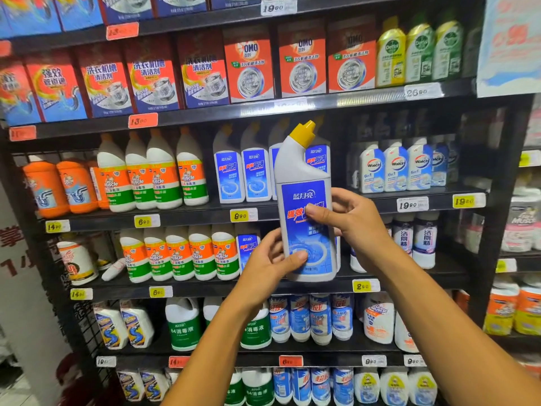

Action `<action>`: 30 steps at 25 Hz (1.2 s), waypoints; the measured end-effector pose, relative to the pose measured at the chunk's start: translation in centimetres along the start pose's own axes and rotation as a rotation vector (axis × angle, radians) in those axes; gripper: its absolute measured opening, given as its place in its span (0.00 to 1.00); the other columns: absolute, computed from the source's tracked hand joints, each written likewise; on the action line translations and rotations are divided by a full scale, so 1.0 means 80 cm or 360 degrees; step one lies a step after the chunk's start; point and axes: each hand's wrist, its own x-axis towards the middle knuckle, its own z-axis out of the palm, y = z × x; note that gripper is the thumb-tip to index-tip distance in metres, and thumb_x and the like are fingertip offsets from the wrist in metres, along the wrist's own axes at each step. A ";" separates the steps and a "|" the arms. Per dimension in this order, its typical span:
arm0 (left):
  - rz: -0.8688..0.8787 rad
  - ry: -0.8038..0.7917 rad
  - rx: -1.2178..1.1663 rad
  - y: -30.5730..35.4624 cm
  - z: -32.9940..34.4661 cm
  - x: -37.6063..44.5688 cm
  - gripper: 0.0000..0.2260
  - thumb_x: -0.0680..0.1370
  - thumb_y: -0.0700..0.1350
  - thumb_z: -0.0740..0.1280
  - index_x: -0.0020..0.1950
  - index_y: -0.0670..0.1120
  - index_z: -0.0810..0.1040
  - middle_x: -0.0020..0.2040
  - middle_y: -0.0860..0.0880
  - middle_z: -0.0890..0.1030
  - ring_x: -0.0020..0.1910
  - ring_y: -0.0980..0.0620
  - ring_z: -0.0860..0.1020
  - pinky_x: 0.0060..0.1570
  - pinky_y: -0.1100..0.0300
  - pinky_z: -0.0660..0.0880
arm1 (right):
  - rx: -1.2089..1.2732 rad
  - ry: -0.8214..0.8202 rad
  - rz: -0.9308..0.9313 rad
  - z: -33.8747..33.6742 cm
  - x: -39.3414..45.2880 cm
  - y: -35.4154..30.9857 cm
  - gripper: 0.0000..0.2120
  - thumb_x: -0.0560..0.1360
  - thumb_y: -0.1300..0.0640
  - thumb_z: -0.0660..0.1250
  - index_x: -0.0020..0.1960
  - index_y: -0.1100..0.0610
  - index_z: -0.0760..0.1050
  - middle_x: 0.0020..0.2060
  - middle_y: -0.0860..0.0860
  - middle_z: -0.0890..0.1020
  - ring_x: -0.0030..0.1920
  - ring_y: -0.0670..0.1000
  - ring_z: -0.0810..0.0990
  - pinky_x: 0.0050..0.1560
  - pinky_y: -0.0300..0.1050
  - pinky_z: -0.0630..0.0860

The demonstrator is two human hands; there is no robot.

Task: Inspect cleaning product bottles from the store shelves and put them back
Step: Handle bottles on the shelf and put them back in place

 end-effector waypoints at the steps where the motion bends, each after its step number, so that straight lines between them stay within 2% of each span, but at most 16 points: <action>1: -0.0004 0.0013 -0.0003 -0.001 0.000 -0.001 0.25 0.71 0.46 0.74 0.66 0.49 0.72 0.58 0.50 0.84 0.57 0.50 0.83 0.51 0.57 0.81 | -0.0001 0.0013 -0.0001 0.001 -0.001 0.000 0.17 0.64 0.54 0.77 0.51 0.55 0.81 0.46 0.51 0.88 0.47 0.50 0.87 0.39 0.37 0.80; 8: -0.0015 -0.0034 -0.0015 -0.005 -0.002 -0.010 0.26 0.71 0.46 0.75 0.67 0.49 0.72 0.59 0.50 0.84 0.58 0.50 0.82 0.51 0.60 0.80 | 0.0039 0.0035 0.0027 0.004 -0.008 -0.002 0.17 0.63 0.52 0.76 0.50 0.54 0.80 0.46 0.50 0.88 0.47 0.49 0.87 0.38 0.36 0.80; 12: -0.0032 -0.0039 -0.0041 -0.009 -0.001 -0.012 0.25 0.71 0.45 0.74 0.66 0.46 0.73 0.59 0.47 0.83 0.58 0.48 0.82 0.53 0.57 0.80 | 0.0030 0.0014 0.0042 0.003 -0.010 -0.003 0.16 0.64 0.51 0.75 0.51 0.54 0.80 0.47 0.50 0.87 0.48 0.49 0.87 0.38 0.37 0.80; 18: 0.0049 0.0056 -0.0074 -0.003 0.003 -0.013 0.22 0.69 0.45 0.75 0.61 0.46 0.77 0.53 0.49 0.86 0.52 0.49 0.84 0.46 0.61 0.81 | 0.0074 -0.0051 0.0071 0.000 -0.008 -0.004 0.17 0.68 0.52 0.73 0.56 0.54 0.79 0.50 0.51 0.87 0.51 0.50 0.86 0.42 0.38 0.81; 22: 0.0088 0.0109 -0.0124 -0.005 0.007 -0.013 0.20 0.68 0.45 0.76 0.58 0.46 0.79 0.52 0.47 0.86 0.52 0.47 0.85 0.46 0.59 0.81 | 0.0005 -0.0142 0.0073 -0.003 -0.007 -0.007 0.19 0.71 0.50 0.72 0.60 0.54 0.77 0.54 0.51 0.86 0.54 0.51 0.85 0.45 0.39 0.81; 30: 0.0023 0.0071 -0.0266 -0.007 0.024 -0.013 0.20 0.70 0.44 0.75 0.60 0.43 0.78 0.54 0.44 0.85 0.53 0.47 0.84 0.46 0.61 0.81 | 0.0000 -0.0082 0.0055 -0.009 -0.008 -0.010 0.20 0.68 0.49 0.74 0.58 0.51 0.75 0.49 0.48 0.87 0.50 0.48 0.86 0.40 0.37 0.81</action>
